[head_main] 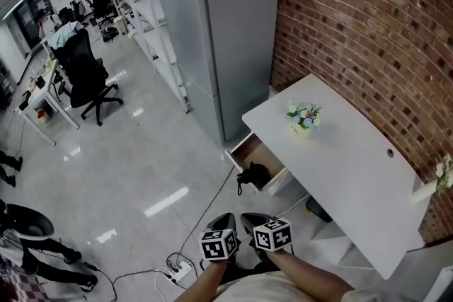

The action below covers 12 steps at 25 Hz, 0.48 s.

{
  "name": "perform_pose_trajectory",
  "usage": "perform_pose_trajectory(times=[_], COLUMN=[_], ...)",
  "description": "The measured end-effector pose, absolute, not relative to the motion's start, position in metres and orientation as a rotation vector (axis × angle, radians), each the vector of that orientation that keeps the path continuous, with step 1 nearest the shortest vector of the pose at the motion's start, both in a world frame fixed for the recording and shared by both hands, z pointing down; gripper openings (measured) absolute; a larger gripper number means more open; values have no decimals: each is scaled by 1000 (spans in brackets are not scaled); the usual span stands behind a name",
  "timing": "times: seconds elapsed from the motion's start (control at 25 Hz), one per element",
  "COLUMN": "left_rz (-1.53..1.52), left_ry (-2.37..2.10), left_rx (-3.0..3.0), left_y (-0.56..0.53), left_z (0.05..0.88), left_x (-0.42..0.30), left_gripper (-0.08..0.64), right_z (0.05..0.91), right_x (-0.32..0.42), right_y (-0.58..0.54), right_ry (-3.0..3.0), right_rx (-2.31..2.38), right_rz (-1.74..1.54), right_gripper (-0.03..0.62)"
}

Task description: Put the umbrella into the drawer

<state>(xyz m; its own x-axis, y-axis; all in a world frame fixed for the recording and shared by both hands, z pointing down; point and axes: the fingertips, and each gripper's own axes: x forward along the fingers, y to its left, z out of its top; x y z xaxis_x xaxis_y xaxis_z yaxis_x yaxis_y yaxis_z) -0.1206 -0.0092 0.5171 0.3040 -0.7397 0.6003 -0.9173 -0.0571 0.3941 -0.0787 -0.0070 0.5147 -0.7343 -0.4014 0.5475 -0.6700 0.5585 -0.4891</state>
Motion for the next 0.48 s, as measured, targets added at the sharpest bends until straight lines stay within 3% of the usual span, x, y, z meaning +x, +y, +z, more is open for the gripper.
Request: perform_pose_trajectory(times=[0.48], left_rz=[319], left_ry=[-1517], left_rx=[1805], left_y=[-9], left_z=[519], left_x=[-117], left_gripper=[12], right_z=[521], right_x=[-55], right_y=[-19], right_ry=[-2390], right_rx=[908], right_rz=[985], right_gripper=[15])
